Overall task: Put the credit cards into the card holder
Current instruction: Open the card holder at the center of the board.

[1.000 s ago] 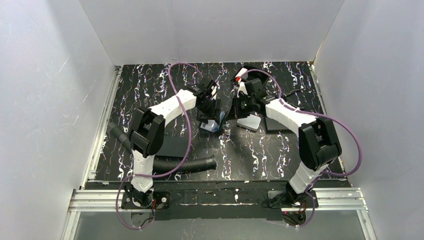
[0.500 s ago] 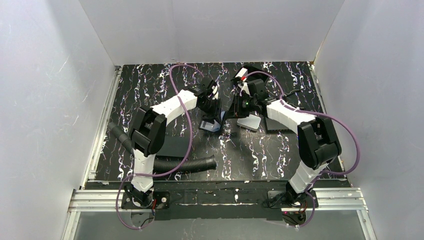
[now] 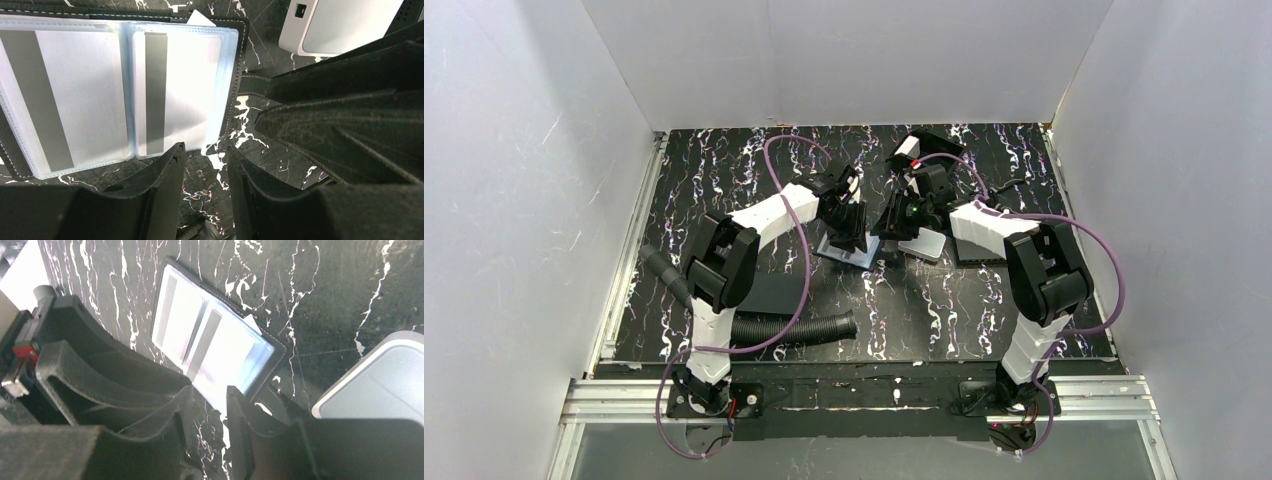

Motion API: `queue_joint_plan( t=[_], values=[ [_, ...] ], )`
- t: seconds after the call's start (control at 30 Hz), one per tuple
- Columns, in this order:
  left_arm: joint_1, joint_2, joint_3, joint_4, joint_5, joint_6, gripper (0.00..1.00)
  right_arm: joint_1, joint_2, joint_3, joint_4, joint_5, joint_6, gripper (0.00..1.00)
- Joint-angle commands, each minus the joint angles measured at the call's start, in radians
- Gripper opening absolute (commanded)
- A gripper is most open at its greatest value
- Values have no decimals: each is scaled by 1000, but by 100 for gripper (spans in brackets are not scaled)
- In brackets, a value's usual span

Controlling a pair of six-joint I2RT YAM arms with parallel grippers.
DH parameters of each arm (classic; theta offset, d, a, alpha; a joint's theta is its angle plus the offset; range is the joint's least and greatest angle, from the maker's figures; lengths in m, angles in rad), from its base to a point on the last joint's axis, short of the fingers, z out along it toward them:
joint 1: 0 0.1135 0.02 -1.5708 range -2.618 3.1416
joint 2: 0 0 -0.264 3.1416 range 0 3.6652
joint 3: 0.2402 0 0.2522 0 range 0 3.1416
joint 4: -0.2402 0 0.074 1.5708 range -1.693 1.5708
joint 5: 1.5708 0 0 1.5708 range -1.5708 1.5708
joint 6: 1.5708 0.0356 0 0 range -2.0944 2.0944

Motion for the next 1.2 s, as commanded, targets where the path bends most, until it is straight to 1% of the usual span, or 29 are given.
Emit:
queue_joint_plan(
  t=[0.0, 0.07, 0.13, 0.2, 0.27, 0.33, 0.4, 0.53, 0.63, 0.73, 0.8, 1.07, 1.17],
  values=[
    [13, -60, -31, 1, 23, 6, 42, -3, 33, 3, 54, 38, -3, 37],
    [27, -102, -48, 1, 12, 11, 53, -3, 48, 1, 54, 36, -8, 37],
    [43, -136, -58, -7, -5, 25, 60, -3, 56, -2, 54, 38, -19, 39],
    [56, -137, -44, -31, -3, 50, 62, -3, 51, -8, 54, 44, -49, 40],
    [59, -121, -31, -53, -6, 71, 61, -2, 43, -14, 49, 36, -80, 43],
    [59, -108, -42, -38, -3, 69, 56, -1, 41, -14, 32, 12, -103, 40],
    [59, -89, -45, -19, -18, 63, 49, -1, 30, -29, 43, 6, -103, 33],
    [63, -30, -3, -37, -80, 54, 40, -1, 47, -44, 98, -50, -71, 20],
    [64, 3, 21, -52, -120, 53, 36, 3, 64, -41, 116, -66, -55, 12],
    [65, 32, 20, -49, -110, 46, 34, 3, 79, -41, 137, -78, -40, 9],
    [65, 40, 5, -36, -101, 37, 31, 3, 83, -40, 148, -90, -28, 9],
    [65, 62, -21, -25, -91, 15, 23, 3, 105, -50, 168, -94, -4, 20],
    [65, 76, -18, -40, -96, 12, 18, 3, 110, -54, 174, -99, 7, 22]
  ],
)
